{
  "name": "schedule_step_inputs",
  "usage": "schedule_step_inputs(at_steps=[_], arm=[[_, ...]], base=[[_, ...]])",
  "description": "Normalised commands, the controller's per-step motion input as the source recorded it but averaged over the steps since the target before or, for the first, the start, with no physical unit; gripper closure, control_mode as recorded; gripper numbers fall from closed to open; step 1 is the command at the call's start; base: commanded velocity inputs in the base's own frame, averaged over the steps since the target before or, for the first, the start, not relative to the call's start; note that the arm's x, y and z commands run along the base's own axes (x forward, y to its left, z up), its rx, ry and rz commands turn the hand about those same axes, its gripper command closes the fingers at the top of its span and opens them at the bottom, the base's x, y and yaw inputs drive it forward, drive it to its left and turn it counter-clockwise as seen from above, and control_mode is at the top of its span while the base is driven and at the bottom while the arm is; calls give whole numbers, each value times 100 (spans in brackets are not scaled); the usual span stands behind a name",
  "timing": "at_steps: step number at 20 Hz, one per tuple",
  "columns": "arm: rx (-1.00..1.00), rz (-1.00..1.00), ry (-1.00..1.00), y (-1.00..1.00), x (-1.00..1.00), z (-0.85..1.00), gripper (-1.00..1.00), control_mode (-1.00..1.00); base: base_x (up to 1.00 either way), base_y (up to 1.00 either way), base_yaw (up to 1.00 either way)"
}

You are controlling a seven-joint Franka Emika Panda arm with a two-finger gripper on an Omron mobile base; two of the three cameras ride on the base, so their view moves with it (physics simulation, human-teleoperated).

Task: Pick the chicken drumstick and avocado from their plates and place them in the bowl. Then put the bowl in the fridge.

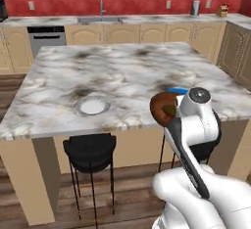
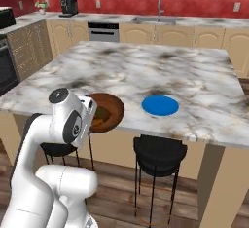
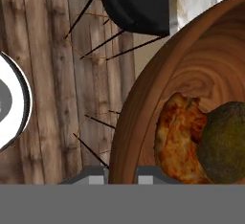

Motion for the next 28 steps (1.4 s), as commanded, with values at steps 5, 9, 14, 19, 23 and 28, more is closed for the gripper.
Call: schedule_step_inputs(at_steps=[5,9,14,19,23,28], arm=[[0,0,0,0,0,0,100,100],[0,0,0,0,0,0,100,100],[0,0,0,0,0,0,100,100],[0,0,0,0,0,0,100,100],[0,0,0,0,0,0,100,100],[0,0,0,0,0,0,100,100]], base=[[-12,10,80],[-2,5,98],[1,3,95],[1,0,98],[0,0,100],[0,0,100]])
